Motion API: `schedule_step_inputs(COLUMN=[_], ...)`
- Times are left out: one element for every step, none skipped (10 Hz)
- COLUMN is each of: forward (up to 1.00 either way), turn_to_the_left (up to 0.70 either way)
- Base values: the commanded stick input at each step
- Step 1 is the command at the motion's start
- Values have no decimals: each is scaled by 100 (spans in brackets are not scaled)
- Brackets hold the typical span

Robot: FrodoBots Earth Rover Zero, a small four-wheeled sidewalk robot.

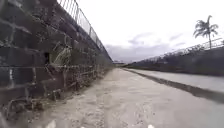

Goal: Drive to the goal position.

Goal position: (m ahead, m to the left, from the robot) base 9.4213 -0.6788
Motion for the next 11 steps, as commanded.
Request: schedule_step_inputs(forward=[100,100,100,100,100,100,100,100,100,100,100], turn_to_the_left=[0,0,0,0,0,0,0,0,0,0,0])
